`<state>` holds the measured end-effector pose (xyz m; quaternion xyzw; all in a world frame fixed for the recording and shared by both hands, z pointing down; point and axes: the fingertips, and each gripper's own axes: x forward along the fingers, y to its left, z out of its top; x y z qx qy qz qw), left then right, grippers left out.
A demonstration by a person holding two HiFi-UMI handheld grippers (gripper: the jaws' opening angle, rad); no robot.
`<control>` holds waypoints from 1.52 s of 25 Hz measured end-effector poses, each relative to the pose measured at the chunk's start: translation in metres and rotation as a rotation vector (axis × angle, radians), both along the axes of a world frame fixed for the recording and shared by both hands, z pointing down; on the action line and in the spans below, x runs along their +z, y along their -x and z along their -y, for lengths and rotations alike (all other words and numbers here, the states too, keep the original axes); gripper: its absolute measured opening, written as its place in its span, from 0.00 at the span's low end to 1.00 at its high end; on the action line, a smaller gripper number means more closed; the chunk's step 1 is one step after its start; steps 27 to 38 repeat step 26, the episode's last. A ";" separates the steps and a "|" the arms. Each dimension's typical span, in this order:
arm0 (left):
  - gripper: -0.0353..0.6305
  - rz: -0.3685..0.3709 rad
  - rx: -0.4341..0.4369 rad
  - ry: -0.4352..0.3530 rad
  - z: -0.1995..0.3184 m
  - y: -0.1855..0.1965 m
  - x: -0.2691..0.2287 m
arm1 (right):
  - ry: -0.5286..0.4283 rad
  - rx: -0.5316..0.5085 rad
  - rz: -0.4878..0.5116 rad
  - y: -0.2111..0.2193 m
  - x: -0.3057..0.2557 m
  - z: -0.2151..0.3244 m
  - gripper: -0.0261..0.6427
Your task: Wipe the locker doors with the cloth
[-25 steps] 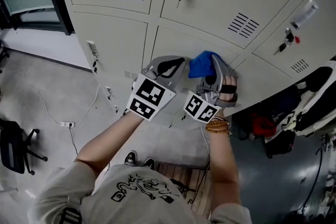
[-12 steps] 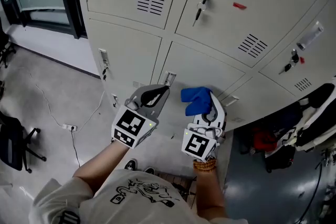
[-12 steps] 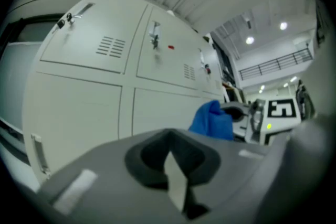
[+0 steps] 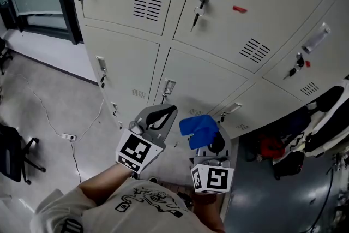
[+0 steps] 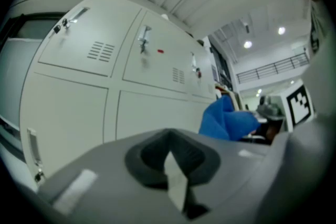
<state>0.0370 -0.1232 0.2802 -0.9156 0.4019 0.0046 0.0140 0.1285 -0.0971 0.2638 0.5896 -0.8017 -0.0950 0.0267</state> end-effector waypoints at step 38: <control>0.06 -0.003 -0.005 0.038 -0.003 0.006 0.010 | 0.012 -0.023 0.032 0.015 0.005 -0.002 0.08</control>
